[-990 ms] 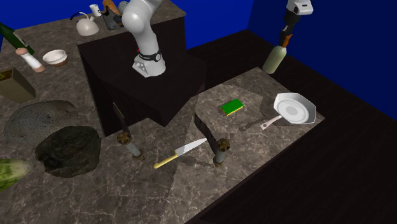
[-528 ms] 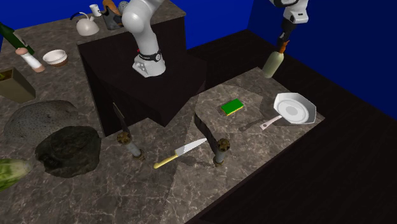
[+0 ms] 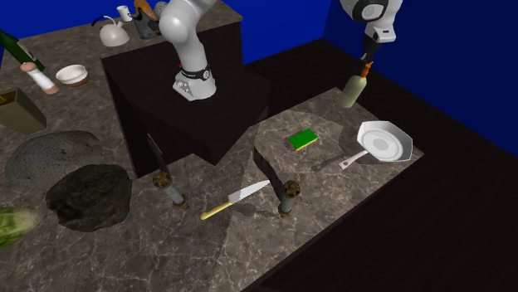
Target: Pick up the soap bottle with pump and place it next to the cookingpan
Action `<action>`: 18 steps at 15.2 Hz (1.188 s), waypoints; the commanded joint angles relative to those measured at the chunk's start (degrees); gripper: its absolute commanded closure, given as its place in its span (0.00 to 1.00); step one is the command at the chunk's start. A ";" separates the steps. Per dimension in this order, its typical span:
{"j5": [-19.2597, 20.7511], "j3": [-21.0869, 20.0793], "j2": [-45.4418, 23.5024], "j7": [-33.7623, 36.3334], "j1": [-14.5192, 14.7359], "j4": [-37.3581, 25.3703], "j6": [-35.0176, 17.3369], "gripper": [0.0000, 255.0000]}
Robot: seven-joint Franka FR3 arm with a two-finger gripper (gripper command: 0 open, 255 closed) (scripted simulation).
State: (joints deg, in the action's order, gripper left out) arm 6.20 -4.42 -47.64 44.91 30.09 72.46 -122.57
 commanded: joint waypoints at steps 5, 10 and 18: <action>0.20 0.17 -2.63 0.19 0.09 0.14 -2.83 1.00; 0.35 0.30 -4.78 0.32 0.16 -0.05 -4.78 1.00; 0.35 0.31 -4.78 0.32 0.16 -0.05 -4.78 0.00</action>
State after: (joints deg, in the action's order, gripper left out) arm 6.54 -4.12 -52.43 45.23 30.25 72.41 -127.35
